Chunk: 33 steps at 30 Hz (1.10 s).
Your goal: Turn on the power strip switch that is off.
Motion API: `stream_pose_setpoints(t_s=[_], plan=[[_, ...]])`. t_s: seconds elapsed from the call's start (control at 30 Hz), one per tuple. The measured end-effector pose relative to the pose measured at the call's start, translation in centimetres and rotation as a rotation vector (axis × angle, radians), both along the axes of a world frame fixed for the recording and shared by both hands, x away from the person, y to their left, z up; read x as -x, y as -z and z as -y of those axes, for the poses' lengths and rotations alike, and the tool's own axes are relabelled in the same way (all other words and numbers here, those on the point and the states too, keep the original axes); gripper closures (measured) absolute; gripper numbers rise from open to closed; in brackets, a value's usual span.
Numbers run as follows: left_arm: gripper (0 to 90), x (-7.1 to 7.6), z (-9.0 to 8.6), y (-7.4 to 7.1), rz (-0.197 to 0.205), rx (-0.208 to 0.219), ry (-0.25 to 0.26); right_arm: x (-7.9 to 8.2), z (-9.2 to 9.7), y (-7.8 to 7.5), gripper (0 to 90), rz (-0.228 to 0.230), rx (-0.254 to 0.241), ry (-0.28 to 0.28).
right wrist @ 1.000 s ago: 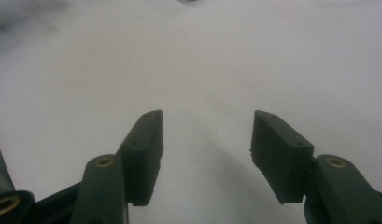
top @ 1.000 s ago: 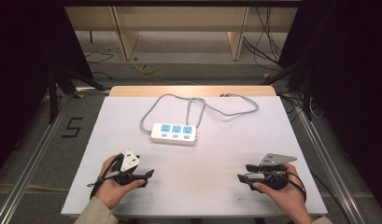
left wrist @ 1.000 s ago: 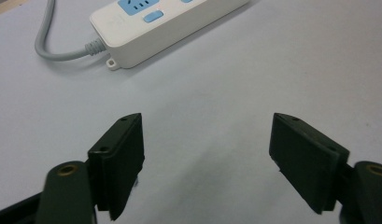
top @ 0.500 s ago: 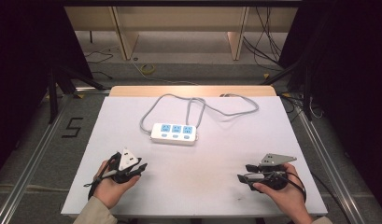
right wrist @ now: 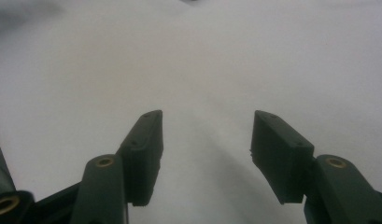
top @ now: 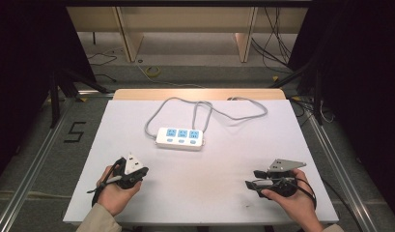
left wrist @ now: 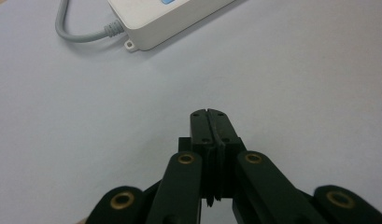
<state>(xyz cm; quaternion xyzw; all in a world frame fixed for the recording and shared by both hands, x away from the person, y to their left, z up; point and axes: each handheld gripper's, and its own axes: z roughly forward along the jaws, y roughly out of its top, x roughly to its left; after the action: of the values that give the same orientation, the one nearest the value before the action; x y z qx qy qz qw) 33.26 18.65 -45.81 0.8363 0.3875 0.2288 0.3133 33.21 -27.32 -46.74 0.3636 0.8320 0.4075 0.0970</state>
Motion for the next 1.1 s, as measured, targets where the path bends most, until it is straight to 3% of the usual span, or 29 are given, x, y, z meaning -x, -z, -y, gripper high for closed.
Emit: stream_pose_setpoints(t_s=[0.7, 1.1], plan=[[89.5, -1.1, 1.2, -0.8, -0.013, -0.009, 0.003, 0.0, -0.2, 0.1, 43.6, -0.003, 0.002, -0.004], [89.3, -1.6, 1.9, -1.1, 0.0, -0.01, 0.012, 0.0, -0.3, 0.1, 39.8, -0.004, -0.01, -0.004]])
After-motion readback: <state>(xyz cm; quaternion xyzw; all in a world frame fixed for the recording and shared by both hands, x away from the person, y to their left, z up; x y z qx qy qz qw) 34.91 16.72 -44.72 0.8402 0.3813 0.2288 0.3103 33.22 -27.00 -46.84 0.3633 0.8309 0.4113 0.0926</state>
